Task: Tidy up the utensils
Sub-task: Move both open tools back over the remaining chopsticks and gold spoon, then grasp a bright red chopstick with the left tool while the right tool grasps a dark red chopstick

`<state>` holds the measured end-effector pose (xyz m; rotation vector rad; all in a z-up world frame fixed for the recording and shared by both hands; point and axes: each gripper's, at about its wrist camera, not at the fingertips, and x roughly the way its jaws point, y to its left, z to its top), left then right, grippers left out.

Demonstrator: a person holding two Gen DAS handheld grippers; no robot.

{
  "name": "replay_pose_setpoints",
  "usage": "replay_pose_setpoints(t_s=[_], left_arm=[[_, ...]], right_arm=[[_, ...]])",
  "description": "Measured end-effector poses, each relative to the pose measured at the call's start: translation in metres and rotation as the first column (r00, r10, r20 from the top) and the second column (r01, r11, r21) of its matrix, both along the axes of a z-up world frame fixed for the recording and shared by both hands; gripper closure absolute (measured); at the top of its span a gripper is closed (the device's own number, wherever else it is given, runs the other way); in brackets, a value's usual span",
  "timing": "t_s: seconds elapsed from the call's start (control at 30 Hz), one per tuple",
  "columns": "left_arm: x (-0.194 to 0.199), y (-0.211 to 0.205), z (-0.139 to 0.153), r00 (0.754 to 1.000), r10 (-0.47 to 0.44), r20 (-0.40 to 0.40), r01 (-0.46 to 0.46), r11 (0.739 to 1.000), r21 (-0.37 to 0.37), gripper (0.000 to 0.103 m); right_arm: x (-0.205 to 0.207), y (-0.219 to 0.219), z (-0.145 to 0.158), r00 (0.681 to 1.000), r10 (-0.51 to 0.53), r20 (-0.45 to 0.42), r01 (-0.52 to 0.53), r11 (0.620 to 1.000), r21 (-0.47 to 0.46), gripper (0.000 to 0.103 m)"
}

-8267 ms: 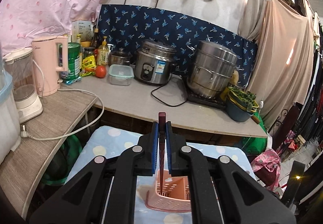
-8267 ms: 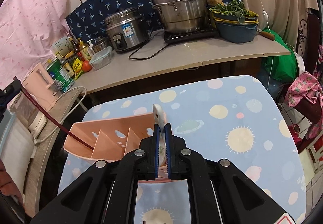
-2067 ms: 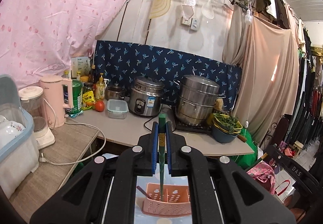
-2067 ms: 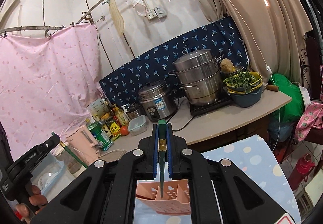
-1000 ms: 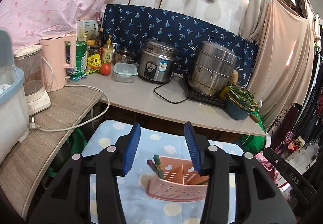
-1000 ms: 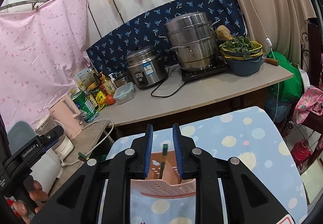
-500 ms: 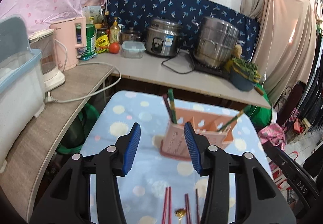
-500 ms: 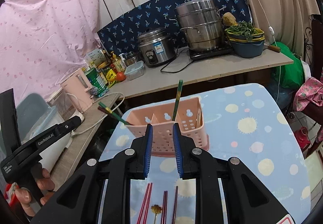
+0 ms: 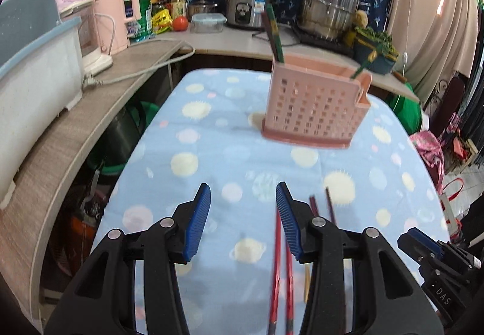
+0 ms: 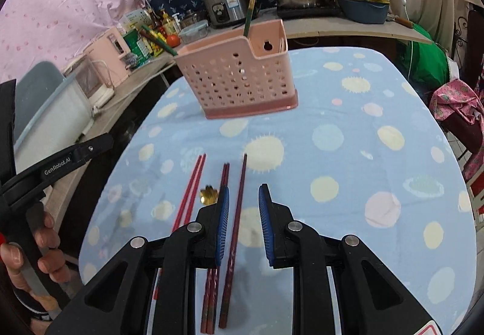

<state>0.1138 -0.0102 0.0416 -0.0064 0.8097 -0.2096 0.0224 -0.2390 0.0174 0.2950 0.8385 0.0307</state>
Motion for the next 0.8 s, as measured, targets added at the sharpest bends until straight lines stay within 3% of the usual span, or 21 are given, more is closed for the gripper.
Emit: replay_pose_setpoints(t_s=[0.23, 0.4, 0.8], left_arm=[[-0.029, 0.010, -0.047, 0.996, -0.015, -0.091, 0.018, 0.999, 0.028, 0.060], [-0.047, 0.014, -0.072, 0.989, -0.018, -0.149, 0.025, 0.999, 0.047, 0.060], [-0.063, 0.013, -0.082, 0.983, -0.036, -0.179, 0.045, 0.998, 0.046, 0.060]], right_arm=[[-0.032, 0.023, -0.043, 0.995, 0.041, -0.091, -0.043, 0.999, -0.018, 0.082], [-0.040, 0.036, -0.054, 0.990, 0.068, -0.121, -0.072, 0.997, -0.025, 0.082], [-0.048, 0.052, -0.068, 0.984, 0.093, -0.151, -0.102, 0.993, -0.052, 0.082]])
